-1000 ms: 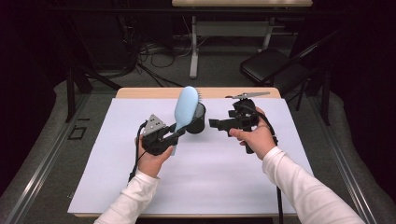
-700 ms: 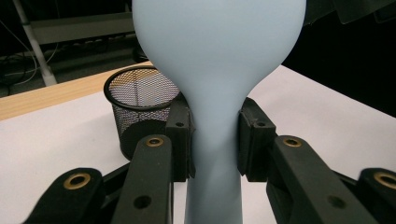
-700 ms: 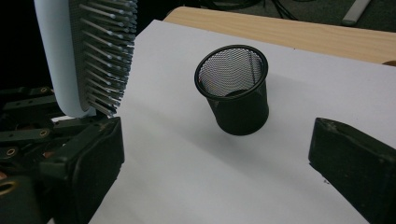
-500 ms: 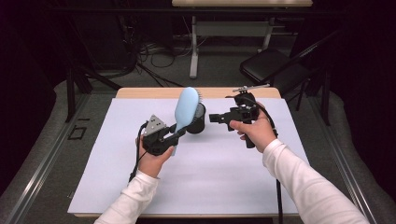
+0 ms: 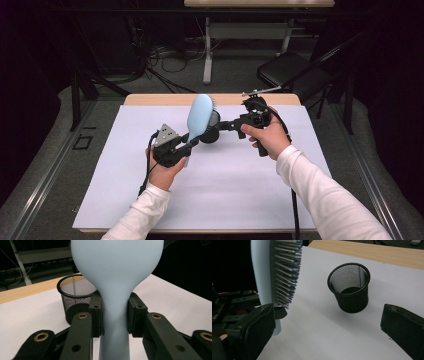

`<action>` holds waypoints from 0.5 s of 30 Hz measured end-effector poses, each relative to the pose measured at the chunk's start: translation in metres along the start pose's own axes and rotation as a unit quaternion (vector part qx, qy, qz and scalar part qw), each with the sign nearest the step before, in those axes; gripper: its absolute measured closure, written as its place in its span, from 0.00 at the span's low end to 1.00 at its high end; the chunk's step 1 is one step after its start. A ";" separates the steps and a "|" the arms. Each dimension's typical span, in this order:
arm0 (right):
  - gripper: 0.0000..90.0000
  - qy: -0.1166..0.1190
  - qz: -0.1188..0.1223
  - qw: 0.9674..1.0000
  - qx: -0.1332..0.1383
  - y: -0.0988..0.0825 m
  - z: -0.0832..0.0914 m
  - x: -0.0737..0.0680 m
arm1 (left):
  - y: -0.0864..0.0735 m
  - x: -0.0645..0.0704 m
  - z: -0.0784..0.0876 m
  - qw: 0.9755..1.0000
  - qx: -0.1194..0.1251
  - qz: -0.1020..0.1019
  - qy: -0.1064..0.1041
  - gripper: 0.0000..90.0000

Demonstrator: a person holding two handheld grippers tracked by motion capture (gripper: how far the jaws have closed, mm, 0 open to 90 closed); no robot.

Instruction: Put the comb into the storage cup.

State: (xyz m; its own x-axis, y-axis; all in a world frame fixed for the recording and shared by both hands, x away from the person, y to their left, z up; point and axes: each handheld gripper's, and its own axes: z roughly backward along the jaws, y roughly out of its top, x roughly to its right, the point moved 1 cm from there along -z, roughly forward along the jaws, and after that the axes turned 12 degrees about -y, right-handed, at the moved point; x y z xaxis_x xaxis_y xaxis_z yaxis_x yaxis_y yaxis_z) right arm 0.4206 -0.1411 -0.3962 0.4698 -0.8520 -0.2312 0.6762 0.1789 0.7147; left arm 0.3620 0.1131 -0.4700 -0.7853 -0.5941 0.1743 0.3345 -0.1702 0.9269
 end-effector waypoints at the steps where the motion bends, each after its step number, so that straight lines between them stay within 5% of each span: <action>1: 0.00 0.001 0.003 1.000 0.001 0.001 -0.001 -0.001 | 0.000 0.000 -0.001 1.000 -0.001 0.001 0.000 0.77; 15: 0.00 0.011 0.000 1.000 0.010 0.009 -0.002 -0.013 | -0.003 0.004 -0.005 1.000 -0.006 -0.005 -0.002 0.77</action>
State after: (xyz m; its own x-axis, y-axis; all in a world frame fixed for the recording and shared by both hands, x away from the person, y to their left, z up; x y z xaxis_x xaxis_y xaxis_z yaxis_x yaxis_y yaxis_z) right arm 0.4221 -0.1278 -0.3880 0.4820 -0.8409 -0.2460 0.6652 0.1684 0.7274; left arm 0.3607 0.1076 -0.4733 -0.7903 -0.5898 0.1660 0.3328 -0.1857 0.9245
